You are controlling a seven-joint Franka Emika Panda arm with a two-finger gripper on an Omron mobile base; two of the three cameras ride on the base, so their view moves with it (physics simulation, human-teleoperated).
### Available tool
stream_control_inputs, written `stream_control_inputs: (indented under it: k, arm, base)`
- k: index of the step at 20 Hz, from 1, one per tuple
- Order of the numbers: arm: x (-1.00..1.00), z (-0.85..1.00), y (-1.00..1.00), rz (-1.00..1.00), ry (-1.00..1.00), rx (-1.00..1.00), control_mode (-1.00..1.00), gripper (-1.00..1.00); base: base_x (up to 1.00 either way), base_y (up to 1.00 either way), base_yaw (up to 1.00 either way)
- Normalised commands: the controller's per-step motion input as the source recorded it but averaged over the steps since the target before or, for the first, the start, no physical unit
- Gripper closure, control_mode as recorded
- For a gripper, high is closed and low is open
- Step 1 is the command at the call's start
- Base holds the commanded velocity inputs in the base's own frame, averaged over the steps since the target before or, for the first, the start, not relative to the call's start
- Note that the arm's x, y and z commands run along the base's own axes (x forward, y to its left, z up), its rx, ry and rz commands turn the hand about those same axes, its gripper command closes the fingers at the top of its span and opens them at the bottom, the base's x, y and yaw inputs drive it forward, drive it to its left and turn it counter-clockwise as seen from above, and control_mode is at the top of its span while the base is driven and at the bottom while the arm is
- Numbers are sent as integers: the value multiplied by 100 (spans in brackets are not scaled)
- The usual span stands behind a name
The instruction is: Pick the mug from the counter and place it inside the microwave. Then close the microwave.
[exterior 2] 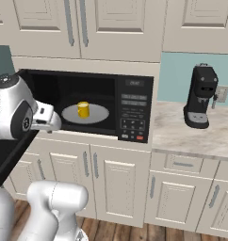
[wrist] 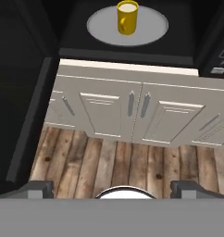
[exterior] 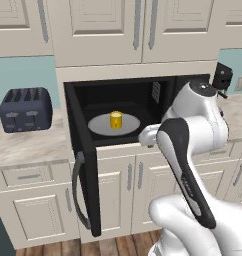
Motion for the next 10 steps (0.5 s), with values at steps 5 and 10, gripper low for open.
stream_control_inputs:
  k: [5,10]
  arm:
    - [-65,6,0,1,-18,0,-100,-100]
    - [-42,14,0,0,-15,0,-100,-100]
  base:
    - [0,0,0]
    - [0,0,0]
